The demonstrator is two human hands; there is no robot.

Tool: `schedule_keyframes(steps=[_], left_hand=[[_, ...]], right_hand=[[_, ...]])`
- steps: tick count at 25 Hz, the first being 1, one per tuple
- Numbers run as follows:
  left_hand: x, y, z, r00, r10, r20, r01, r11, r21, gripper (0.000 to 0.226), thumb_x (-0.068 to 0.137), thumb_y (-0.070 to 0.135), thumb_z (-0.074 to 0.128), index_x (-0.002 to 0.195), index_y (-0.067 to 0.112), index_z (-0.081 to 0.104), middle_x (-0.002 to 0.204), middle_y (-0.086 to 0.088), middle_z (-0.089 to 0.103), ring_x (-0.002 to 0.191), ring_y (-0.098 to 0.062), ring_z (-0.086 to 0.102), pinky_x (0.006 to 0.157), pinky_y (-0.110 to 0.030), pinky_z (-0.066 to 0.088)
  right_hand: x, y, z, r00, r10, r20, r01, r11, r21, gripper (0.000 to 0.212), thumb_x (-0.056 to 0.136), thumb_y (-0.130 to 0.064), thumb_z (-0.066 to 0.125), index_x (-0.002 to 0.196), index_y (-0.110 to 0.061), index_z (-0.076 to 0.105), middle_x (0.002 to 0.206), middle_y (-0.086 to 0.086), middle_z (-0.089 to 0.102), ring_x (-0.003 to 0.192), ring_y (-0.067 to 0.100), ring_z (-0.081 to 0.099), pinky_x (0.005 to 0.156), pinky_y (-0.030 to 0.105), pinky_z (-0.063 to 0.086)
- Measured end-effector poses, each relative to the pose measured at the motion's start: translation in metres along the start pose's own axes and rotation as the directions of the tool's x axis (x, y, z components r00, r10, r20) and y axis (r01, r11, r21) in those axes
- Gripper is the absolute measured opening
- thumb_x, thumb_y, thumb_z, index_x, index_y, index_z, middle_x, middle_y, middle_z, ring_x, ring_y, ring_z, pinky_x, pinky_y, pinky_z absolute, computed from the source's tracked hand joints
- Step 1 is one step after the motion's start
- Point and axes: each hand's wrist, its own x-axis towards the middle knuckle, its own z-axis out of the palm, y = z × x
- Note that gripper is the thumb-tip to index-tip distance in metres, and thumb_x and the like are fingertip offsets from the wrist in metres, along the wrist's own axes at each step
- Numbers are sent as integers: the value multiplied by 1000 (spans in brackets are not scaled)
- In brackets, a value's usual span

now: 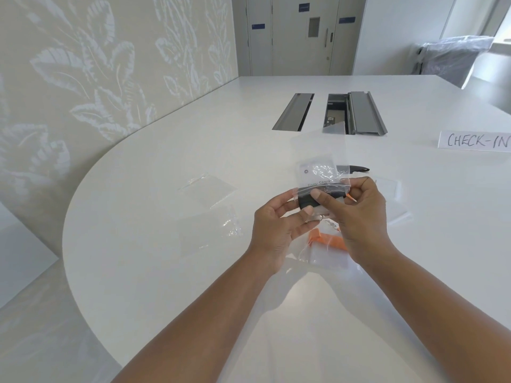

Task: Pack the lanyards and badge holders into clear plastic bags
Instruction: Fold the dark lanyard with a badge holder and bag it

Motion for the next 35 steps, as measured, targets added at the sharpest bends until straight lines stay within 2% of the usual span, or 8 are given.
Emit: schedule_keyframes(steps=[3,8,13,18,22,26,31,35], left_hand=[[0,2,0,999,15,-32,-15,1000,14,23,83,-7,70,103,0,66,116,-18,69,90,-31,73,78,-36,60],[1,3,-2,993,48,-111,-46,999,19,16,84,-4,70,78,5,59,102,-19,69,83,-28,71,75,-34,60],[-1,5,-1,994,-24,-106,12,994,-112,43,84,-6,69,123,7,55,115,-17,71,85,-25,74,73,-34,60],[0,7,-2,993,-62,-103,46,988,-149,50,84,-14,64,131,3,56,112,-15,73,88,-24,72,73,-34,61],[1,7,-3,993,-13,-120,-1,994,-112,43,82,-16,65,122,0,63,103,-15,75,81,-26,72,72,-32,60],[1,6,-3,989,39,-145,-43,999,-26,26,83,-10,68,108,-5,70,93,-14,72,78,-23,72,74,-31,60],[2,7,-4,969,53,-241,-72,995,-73,7,82,-6,71,84,-3,65,97,-18,71,75,-20,73,73,-31,61],[5,9,-7,964,28,-263,-61,991,-118,20,86,-8,66,72,5,57,87,-15,69,79,-24,69,68,-28,60]], right_hand=[[0,-3,0,1000,13,16,-13,1000,14,47,66,-9,90,97,-16,56,86,3,76,81,29,74,77,47,60],[-8,-9,1,999,-28,16,28,1000,-2,73,70,-5,88,120,-28,41,107,12,69,83,24,75,71,42,61],[-9,-9,-1,991,-118,64,123,988,-89,45,72,-9,87,104,-29,61,97,5,75,82,21,75,72,37,58],[-9,-4,2,986,-146,86,162,958,-238,22,76,-19,85,91,-27,71,77,-14,73,64,5,59,66,32,51],[-12,-4,5,985,-151,89,168,955,-244,25,82,-21,79,103,-32,72,82,-11,77,69,17,68,68,30,55],[-12,-3,5,983,-143,118,164,968,-192,29,87,-14,74,111,-31,71,82,-20,76,78,-2,69,78,10,52],[-14,-3,6,977,-168,128,191,960,-202,23,87,-16,74,104,-32,73,79,-6,76,76,-3,64,76,6,48],[-13,-7,2,946,-165,278,245,926,-287,32,87,-16,74,113,-33,69,96,-6,77,85,5,72,80,14,54]])
